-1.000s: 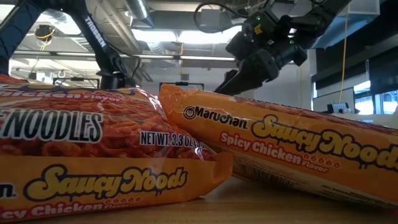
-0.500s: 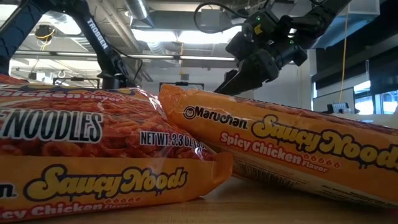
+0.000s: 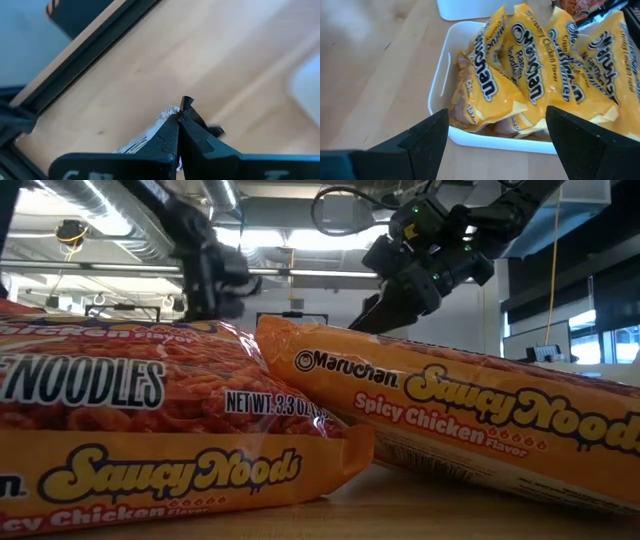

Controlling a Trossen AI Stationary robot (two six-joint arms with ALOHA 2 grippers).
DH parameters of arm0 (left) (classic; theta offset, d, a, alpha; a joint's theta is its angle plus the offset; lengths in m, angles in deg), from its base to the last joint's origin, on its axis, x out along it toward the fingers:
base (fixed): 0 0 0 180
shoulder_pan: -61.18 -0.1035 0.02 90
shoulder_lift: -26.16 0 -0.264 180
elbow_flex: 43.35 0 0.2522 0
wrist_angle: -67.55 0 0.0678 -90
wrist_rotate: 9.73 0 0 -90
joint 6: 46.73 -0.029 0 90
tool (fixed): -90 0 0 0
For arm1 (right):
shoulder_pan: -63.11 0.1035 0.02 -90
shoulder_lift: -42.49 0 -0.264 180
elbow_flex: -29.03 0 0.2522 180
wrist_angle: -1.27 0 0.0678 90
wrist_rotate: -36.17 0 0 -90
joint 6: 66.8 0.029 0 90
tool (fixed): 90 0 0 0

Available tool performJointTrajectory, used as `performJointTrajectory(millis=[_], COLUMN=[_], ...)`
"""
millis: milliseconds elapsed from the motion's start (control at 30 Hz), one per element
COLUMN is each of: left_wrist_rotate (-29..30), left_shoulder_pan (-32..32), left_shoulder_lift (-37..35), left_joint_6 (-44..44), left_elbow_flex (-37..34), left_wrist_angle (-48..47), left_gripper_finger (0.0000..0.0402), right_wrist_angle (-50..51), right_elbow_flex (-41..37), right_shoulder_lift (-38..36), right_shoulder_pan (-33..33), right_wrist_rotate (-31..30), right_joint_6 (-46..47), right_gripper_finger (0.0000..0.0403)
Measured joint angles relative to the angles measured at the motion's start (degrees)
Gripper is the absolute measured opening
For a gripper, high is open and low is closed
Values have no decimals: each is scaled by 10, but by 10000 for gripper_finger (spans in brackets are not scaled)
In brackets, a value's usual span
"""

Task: Sort Maruchan noodles
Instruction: Put the top black noodle pack into the left white bin

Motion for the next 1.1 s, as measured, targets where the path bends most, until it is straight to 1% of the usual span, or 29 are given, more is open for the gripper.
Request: performJointTrajectory(millis=[100, 267, 333, 400, 533, 667, 900, 967, 1100], left_wrist_rotate=[9, 62, 74, 79, 81, 81, 93, 104, 133], left_shoulder_pan=[39, 98, 116, 133, 167, 210, 306, 338, 400], left_shoulder_lift=[-38, -98, -121, -143, -184, -218, -248, -248, -247], left_joint_6=[10, 15, 22, 25, 33, 49, 84, 100, 129], left_elbow_flex=[0, 0, 0, 0, 0, 0, 0, 0, 0], left_wrist_angle=[0, -2, -2, -2, -2, -2, 3, 5, 5], left_gripper_finger=[1, 0, 0, 0, 0, 0, 0, 0, 0], right_wrist_angle=[0, 0, 0, 0, 0, -5, -24, -27, -55], right_elbow_flex=[0, 0, 0, 0, 0, 0, 1, 1, 1], right_shoulder_lift=[0, 0, 0, 0, 0, 0, 0, 0, 0], right_shoulder_pan=[0, 0, 0, 0, 0, 0, 6, 15, 54], right_wrist_rotate=[-1, 0, 0, 0, 0, 0, -1, -15, -56], right_joint_6=[1, 2, 13, 31, 36, 80, 150, 163, 179], right_gripper_finger=[310, 310, 310, 310, 310, 310, 310, 310, 310])
